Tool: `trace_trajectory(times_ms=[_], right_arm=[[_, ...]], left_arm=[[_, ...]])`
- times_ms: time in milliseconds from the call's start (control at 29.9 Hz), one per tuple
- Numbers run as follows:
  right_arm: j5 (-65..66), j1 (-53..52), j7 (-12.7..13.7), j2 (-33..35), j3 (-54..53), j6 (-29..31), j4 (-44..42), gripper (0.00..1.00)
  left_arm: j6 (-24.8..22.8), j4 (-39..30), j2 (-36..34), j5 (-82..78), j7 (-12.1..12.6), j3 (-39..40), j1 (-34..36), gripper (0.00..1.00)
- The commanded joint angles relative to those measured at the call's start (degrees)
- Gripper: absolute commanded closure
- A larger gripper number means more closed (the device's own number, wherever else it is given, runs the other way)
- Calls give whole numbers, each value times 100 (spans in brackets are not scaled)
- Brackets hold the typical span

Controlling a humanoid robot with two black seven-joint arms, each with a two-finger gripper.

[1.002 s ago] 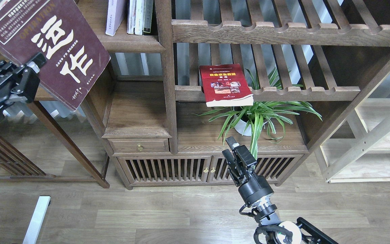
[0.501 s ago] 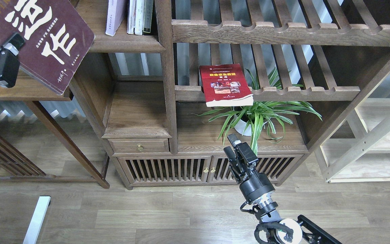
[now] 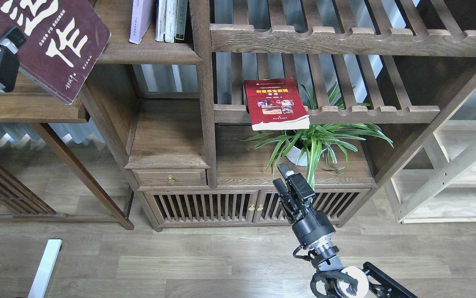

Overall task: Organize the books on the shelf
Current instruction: 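Raise the dark red book with the left gripper toward the upper shelf, then push the dark red book onto the upper shelf with the left gripper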

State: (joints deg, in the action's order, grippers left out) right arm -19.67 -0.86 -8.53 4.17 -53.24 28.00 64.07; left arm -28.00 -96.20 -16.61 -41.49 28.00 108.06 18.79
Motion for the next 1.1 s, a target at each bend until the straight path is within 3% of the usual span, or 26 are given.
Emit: trace_trajectory(times_ms=[0, 535, 702, 1069], right_arm=[[-2, -19, 0, 5, -2, 0, 0, 26], [-2, -81, 0, -4, 7, 0, 18, 26], [-2, -81, 0, -4, -2, 0, 18, 26], [-2, -81, 9, 5, -72, 0, 27, 26]], left_arm=[[0, 66, -71, 1, 0, -171, 116, 100], [0, 470, -387, 10, 0, -769, 986, 100], [277, 514, -396, 10, 0, -804, 1205, 100], [277, 523, -493, 71, 0, -699, 1100, 100]])
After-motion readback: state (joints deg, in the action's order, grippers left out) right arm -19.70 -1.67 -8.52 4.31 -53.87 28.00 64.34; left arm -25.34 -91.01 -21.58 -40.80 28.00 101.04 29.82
